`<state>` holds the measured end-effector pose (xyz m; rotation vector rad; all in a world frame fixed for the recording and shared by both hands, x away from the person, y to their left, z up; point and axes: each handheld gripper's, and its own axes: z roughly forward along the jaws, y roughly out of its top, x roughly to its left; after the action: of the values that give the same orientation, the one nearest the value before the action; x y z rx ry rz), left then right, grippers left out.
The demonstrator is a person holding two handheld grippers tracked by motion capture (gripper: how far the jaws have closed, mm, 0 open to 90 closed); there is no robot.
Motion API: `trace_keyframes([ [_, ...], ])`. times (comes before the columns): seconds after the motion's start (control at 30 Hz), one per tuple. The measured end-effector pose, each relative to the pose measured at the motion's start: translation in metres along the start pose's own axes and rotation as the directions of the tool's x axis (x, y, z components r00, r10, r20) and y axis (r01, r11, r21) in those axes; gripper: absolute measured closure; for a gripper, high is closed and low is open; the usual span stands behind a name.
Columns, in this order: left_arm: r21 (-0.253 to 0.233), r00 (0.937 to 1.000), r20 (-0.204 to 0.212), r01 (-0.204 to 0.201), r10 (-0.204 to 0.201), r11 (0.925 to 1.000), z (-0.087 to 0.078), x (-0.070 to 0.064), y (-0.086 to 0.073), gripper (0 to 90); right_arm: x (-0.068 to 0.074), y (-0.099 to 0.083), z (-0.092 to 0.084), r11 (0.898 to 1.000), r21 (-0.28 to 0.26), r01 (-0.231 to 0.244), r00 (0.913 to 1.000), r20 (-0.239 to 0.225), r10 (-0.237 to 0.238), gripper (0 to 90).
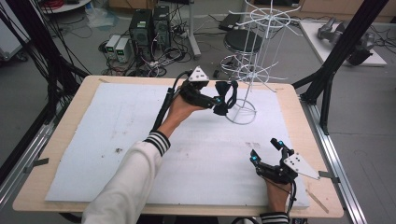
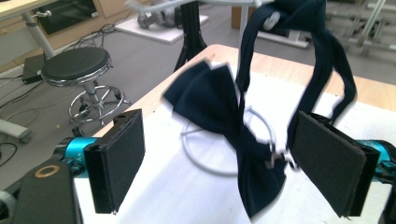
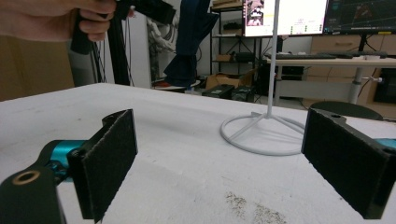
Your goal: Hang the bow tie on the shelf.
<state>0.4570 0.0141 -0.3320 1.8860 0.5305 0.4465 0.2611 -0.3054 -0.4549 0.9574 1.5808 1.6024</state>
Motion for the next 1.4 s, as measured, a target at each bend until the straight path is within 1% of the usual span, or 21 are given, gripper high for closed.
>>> trace_keyframes([
  [0.07, -0.024, 1.0000, 0.005, 0.009, -0.009, 0.9997, -0.014, 0.000, -0.011, 14.7, 0.000, 0.000, 0.000, 1.000, 0.000, 0.002, 1.0000, 0.001, -0.002, 9.6],
  [0.13, -0.066, 0.9999, 0.003, 0.011, -0.011, 0.9978, -0.032, 0.000, -0.022, 14.7, 0.000, 0.000, 0.000, 1.000, -0.002, 0.007, 1.0000, 0.000, -0.007, 9.6],
  [0.27, -0.115, 0.9985, -0.011, 0.051, -0.053, 0.9920, -0.067, 0.006, -0.041, 14.8, 0.001, 0.000, 0.000, 1.000, -0.004, 0.016, 0.9999, 0.002, -0.016, 9.6],
  [0.3, -0.133, 0.9983, -0.012, 0.055, -0.057, 0.9897, -0.076, 0.007, -0.046, 14.8, 0.001, 0.000, 0.000, 1.000, -0.004, 0.018, 0.9998, 0.002, -0.018, 9.6],
  [0.37, -0.141, 0.9983, -0.028, 0.046, -0.051, 0.9890, -0.094, 0.008, -0.056, 14.8, 0.001, 0.000, 0.000, 1.000, -0.004, 0.018, 0.9998, 0.002, -0.018, 9.6],
  [0.4, -0.154, 0.9980, -0.030, 0.051, -0.056, 0.9868, -0.102, 0.009, -0.062, 14.8, 0.000, 0.000, 0.000, 1.000, -0.003, 0.017, 0.9998, 0.002, -0.017, 9.6],
  [0.53, -0.178, 0.9956, -0.060, 0.060, -0.072, 0.9822, -0.132, 0.009, -0.085, 14.9, 0.000, 0.000, 0.000, 1.000, -0.002, 0.016, 0.9999, 0.003, -0.016, 9.6],
  [0.67, -0.202, 0.9902, -0.115, 0.054, -0.079, 0.9778, -0.165, 0.007, -0.113, 14.9, 0.001, 0.000, 0.000, 1.000, -0.003, 0.016, 0.9999, 0.003, -0.016, 9.6],
  [0.77, -0.223, 0.9827, -0.158, 0.060, -0.096, 0.9729, -0.187, 0.005, -0.136, 14.9, 0.000, 0.000, 0.000, 1.000, -0.002, 0.017, 0.9999, 0.003, -0.017, 9.6],
  [0.8, -0.226, 0.9799, -0.176, 0.053, -0.094, 0.9726, -0.195, 0.003, -0.144, 14.9, 0.001, 0.000, 0.000, 1.000, -0.002, 0.016, 0.9999, 0.004, -0.016, 9.6],
  [0.83, -0.231, 0.9755, -0.198, 0.050, -0.097, 0.9718, -0.202, 0.002, -0.152, 14.9, 0.001, 0.000, 0.000, 1.000, -0.001, 0.016, 0.9999, 0.004, -0.016, 9.6],
  [0.97, -0.270, 0.9547, -0.266, 0.059, -0.133, 0.9612, -0.226, -0.002, -0.185, 14.9, 0.001, 0.000, 0.001, 1.000, -0.002, 0.016, 0.9999, 0.005, -0.016, 9.6],
  [1.03, -0.300, 0.9424, -0.293, 0.070, -0.162, 0.9513, -0.235, -0.002, -0.199, 14.9, 0.001, 0.000, 0.001, 1.000, -0.002, 0.017, 0.9998, 0.006, -0.017, 9.6],
  [1.1, -0.327, 0.9299, -0.319, 0.074, -0.183, 0.9423, -0.242, -0.002, -0.211, 14.9, 0.001, 0.000, 0.001, 1.000, -0.002, 0.017, 0.9998, 0.006, -0.017, 9.6],
  [1.13, -0.338, 0.9265, -0.327, 0.070, -0.187, 0.9384, -0.245, -0.002, -0.215, 14.9, 0.001, 0.000, 0.001, 1.000, -0.001, 0.017, 0.9998, 0.006, -0.017, 9.6],
  [1.17, -0.343, 0.9219, -0.337, 0.069, -0.191, 0.9369, -0.247, -0.002, -0.218, 14.9, 0.001, 0.000, 0.000, 1.000, -0.001, 0.016, 0.9998, 0.006, -0.016, 9.6],
  [1.23, -0.353, 0.9180, -0.340, 0.076, -0.203, 0.9325, -0.248, -0.001, -0.223, 15.0, 0.001, 0.000, 0.001, 1.000, -0.001, 0.018, 0.9998, 0.007, -0.018, 9.6],
  [1.27, -0.351, 0.9165, -0.344, 0.077, -0.205, 0.9331, -0.248, -0.001, -0.224, 14.9, 0.001, 0.000, 0.001, 1.000, -0.001, 0.019, 0.9998, 0.008, -0.019, 9.6],
  [1.3, -0.357, 0.9165, -0.343, 0.076, -0.206, 0.9310, -0.249, -0.001, -0.224, 15.0, 0.001, 0.000, 0.001, 1.000, -0.001, 0.021, 0.9998, 0.008, -0.021, 9.6],
  [1.37, -0.365, 0.9152, -0.351, 0.060, -0.198, 0.9289, -0.250, -0.002, -0.225, 15.0, 0.002, 0.000, 0.000, 1.000, 0.002, 0.016, 0.9998, 0.007, -0.016, 9.6],
  [1.4, -0.376, 0.9141, -0.356, 0.051, -0.195, 0.9253, -0.250, -0.004, -0.226, 15.3, 0.002, 0.000, 0.001, 1.000, 0.000, 0.019, 0.9998, 0.006, -0.019, 9.6],
])
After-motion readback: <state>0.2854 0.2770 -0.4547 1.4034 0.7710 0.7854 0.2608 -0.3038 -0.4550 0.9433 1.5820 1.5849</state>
